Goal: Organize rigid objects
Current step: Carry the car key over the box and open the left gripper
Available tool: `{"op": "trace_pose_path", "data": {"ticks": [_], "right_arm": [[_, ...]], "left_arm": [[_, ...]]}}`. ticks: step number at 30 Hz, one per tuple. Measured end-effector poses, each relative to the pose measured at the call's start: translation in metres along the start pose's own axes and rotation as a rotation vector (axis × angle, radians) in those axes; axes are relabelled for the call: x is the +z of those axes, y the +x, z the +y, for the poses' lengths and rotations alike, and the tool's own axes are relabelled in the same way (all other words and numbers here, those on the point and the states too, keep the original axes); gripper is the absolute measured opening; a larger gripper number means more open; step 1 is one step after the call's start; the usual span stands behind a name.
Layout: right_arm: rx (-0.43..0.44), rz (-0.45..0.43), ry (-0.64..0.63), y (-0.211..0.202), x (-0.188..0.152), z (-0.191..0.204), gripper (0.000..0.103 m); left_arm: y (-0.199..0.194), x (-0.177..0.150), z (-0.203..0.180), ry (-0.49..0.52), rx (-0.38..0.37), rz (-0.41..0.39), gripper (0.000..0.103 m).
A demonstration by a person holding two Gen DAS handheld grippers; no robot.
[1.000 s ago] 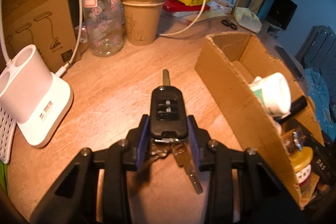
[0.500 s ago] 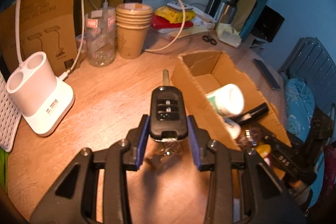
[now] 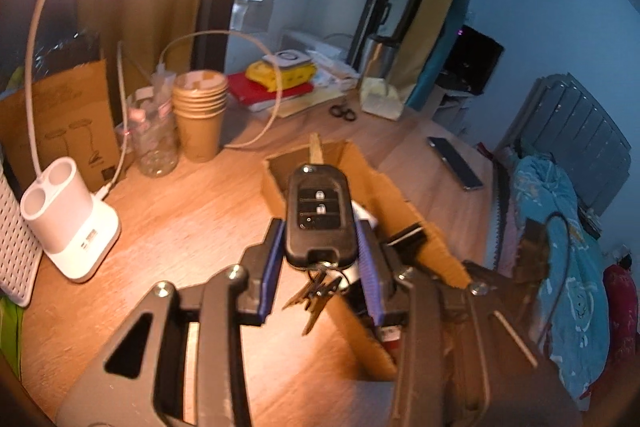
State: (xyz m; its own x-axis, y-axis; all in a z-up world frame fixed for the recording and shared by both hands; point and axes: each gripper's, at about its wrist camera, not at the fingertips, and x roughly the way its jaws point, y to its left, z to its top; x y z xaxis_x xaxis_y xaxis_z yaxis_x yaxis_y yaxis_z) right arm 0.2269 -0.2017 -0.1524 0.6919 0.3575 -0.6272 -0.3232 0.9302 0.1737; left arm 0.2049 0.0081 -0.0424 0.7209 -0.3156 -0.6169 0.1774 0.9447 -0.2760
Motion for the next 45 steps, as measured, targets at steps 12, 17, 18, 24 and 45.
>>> {"op": "trace_pose_path", "data": {"ticks": [12,17,18,24,45], "right_arm": [[0.007,-0.002,-0.002,0.0,0.004,0.004,0.024],[0.007,-0.003,-0.002,0.0,0.004,0.004,0.024],[0.007,-0.003,-0.002,0.001,0.004,0.002,0.024],[0.008,-0.004,-0.001,0.001,0.005,0.002,0.024],[0.011,-0.007,0.001,0.001,0.004,-0.002,0.024]], "left_arm": [[0.004,0.019,-0.052,0.059,-0.067,-0.026,0.036],[0.015,0.02,-0.071,0.087,-0.084,-0.033,0.036],[0.018,0.02,-0.072,0.088,-0.088,-0.035,0.036],[0.039,0.016,-0.082,0.083,-0.094,-0.02,0.036],[0.081,-0.004,-0.075,0.092,-0.001,0.016,0.037]]}}
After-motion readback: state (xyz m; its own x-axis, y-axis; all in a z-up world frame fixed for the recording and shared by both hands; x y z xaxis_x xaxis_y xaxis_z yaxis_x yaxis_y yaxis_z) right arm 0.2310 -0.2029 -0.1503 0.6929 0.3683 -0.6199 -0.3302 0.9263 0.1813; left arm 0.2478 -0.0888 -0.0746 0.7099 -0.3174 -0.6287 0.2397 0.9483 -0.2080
